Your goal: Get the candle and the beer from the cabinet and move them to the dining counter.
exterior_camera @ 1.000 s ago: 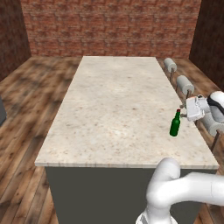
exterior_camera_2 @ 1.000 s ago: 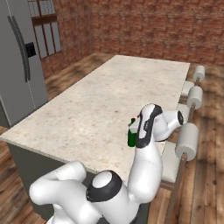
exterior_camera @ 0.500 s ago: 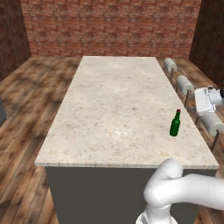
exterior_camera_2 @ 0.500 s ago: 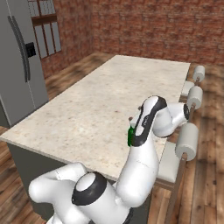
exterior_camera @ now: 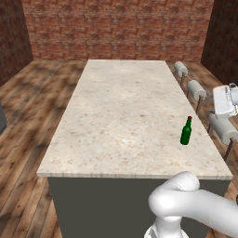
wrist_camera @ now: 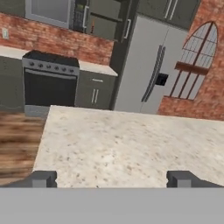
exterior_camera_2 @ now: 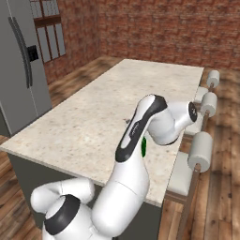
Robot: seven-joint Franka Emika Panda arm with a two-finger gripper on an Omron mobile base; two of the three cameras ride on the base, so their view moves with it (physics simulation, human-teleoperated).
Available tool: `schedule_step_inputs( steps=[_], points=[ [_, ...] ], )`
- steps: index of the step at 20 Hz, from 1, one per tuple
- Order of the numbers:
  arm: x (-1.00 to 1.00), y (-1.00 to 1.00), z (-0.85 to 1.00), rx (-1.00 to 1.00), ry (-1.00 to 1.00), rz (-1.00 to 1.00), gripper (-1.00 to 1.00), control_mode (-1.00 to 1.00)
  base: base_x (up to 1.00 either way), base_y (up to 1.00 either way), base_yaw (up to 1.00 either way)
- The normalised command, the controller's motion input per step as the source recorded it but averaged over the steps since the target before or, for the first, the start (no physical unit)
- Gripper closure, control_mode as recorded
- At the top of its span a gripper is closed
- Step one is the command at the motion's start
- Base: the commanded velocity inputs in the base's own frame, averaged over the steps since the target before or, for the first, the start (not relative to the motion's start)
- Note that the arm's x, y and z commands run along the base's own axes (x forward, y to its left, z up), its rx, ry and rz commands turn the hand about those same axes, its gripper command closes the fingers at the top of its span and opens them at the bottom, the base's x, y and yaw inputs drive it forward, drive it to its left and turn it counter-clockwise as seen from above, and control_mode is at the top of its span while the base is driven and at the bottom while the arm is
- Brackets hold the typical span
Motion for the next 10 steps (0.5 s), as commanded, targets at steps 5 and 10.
schedule_step_inputs(
  steps=[5,10],
  points=[
    [-0.51,0.94,0.62,-0.03,0.01,-0.16,-1.00,-1.00,0.00,0.00,0.00],
    [-0.40,1.00,0.55,-0.01,0.04,-0.22,-1.00,-1.00,0.00,0.00,0.00]
  ],
)
